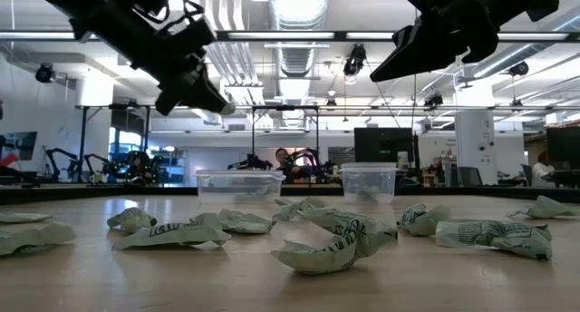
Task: Pick and place Stevia / Truvia into bins
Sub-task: Put the stevia packet into the transparent oval container
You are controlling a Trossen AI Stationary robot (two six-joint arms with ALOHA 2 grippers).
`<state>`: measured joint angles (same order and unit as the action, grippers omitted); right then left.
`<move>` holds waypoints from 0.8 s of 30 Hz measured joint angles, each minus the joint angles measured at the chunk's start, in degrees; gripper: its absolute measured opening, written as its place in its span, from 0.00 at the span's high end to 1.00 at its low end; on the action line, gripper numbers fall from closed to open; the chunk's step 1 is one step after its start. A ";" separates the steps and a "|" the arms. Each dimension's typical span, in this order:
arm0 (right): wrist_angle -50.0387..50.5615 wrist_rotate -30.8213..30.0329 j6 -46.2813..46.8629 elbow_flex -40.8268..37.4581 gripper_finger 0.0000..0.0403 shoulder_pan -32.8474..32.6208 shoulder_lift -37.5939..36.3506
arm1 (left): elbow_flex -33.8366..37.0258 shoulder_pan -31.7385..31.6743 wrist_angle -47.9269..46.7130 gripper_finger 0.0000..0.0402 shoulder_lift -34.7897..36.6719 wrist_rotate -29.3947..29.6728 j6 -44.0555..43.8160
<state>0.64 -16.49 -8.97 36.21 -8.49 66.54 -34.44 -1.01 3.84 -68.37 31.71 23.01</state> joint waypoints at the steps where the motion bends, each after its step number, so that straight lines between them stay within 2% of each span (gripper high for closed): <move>1: 0.00 0.00 0.00 0.00 0.85 -0.02 0.00 | 0.00 -0.75 0.72 1.00 -0.53 -0.46 0.15; 7: 0.02 -0.01 0.00 0.00 0.85 -0.01 0.00 | -0.04 -4.90 1.74 1.00 -5.85 -3.70 0.27; 15: 0.01 -0.01 0.00 0.00 0.85 -0.01 0.00 | -1.77 -8.78 1.73 1.00 -13.10 -3.53 0.01; 24: 0.40 -0.02 0.00 -0.01 0.85 -0.02 0.00 | -4.22 -9.41 2.00 1.00 -17.30 -1.31 -0.15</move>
<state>1.04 -16.51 -8.97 36.20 -8.51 66.54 -38.65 -10.41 5.84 -85.67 30.39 22.85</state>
